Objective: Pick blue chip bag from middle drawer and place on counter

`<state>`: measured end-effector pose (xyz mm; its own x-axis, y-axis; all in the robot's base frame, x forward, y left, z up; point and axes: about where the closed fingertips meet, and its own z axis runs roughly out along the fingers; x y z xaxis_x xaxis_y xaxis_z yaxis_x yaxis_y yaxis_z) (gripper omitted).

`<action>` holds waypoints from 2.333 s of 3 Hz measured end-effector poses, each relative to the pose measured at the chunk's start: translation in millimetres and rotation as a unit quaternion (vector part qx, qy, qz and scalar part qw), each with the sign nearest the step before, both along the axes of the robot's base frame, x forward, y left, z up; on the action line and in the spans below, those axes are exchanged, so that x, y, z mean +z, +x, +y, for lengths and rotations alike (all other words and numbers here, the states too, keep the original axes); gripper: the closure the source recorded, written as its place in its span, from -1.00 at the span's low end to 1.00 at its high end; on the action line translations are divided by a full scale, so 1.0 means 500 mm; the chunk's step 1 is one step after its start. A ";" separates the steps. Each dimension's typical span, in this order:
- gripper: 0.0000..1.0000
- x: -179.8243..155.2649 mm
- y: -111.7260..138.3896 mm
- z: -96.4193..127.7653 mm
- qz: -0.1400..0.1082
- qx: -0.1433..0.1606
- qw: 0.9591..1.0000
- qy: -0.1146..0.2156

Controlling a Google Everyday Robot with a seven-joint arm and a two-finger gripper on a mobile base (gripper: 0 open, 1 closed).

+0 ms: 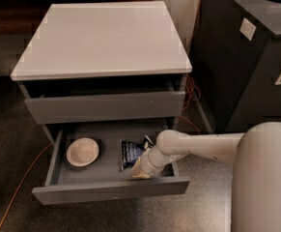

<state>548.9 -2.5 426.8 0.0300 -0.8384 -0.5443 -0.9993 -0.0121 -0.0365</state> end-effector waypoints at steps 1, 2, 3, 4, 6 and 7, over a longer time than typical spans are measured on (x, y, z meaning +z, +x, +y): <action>1.00 0.025 -0.063 0.001 0.024 -0.008 1.000 0.009; 1.00 0.031 -0.062 0.001 0.022 -0.009 1.000 0.008; 1.00 0.039 -0.028 -0.005 0.014 -0.019 1.000 0.008; 0.48 0.041 0.038 -0.005 0.003 -0.027 1.000 0.006; -0.45 0.029 0.120 -0.005 -0.020 -0.037 0.999 -0.009; -0.99 0.009 0.148 -0.009 -0.023 -0.034 0.999 -0.028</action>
Offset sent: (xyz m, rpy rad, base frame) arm -0.0435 -0.0022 0.0228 0.0208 0.0598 -0.0284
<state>622.9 -6.9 431.3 -0.0040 -0.8681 -0.4964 -0.9950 0.0528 -0.0844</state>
